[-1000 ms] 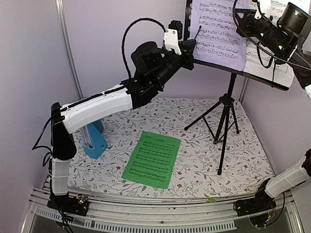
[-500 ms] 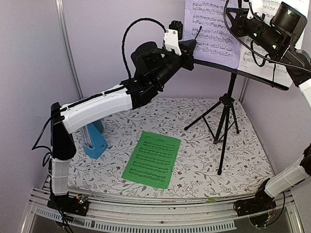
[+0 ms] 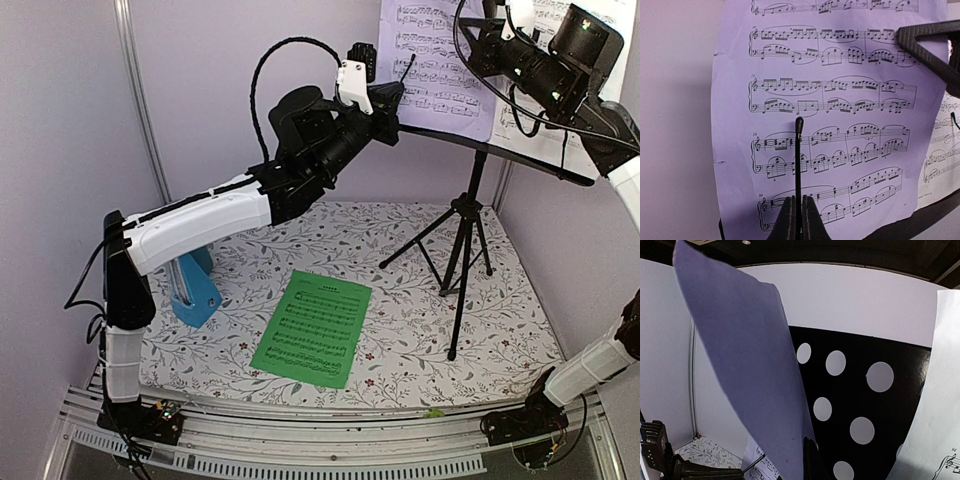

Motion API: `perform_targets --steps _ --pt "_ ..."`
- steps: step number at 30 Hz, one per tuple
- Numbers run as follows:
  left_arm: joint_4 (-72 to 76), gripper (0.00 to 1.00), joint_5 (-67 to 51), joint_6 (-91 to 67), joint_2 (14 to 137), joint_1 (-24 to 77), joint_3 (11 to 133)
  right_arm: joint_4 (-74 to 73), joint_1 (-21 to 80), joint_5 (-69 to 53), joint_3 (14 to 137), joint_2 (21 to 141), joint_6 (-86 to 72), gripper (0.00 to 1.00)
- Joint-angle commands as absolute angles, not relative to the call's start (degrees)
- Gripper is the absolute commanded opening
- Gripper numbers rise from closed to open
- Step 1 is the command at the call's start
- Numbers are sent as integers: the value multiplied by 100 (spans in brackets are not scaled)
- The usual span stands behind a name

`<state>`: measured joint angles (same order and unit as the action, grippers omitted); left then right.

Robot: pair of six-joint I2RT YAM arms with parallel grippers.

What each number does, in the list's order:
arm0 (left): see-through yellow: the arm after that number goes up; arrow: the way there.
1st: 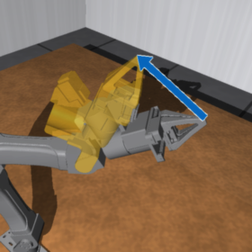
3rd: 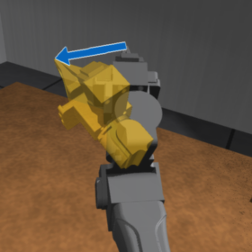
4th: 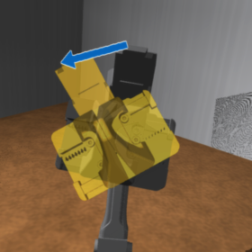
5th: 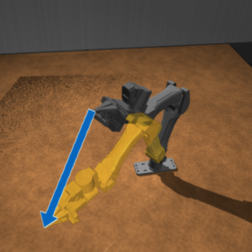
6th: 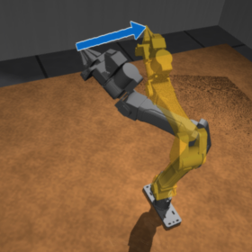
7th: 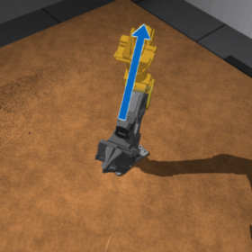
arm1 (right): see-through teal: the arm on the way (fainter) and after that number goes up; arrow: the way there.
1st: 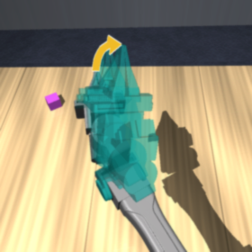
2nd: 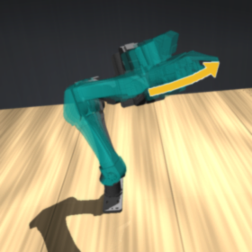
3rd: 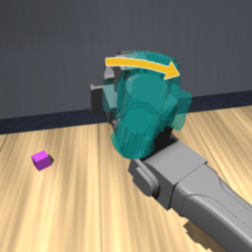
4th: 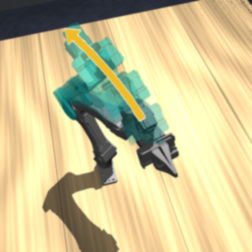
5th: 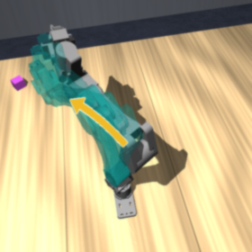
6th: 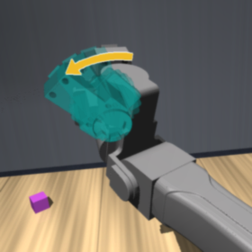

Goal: Set up the instrument practice props
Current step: Place the sheet music on the music stand, then hold the sheet music at the music stand.

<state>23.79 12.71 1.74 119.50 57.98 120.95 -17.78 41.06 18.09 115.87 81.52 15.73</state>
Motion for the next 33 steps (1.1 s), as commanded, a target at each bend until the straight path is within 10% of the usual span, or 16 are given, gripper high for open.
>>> perform_targets --steps 1,33 --pt "2324 0 1204 246 11738 5891 12006 -1536 4061 1987 11738 8153 1482 0" --pt "2192 0 1186 244 11793 5880 12077 -1889 3987 1771 11944 8402 1541 0"
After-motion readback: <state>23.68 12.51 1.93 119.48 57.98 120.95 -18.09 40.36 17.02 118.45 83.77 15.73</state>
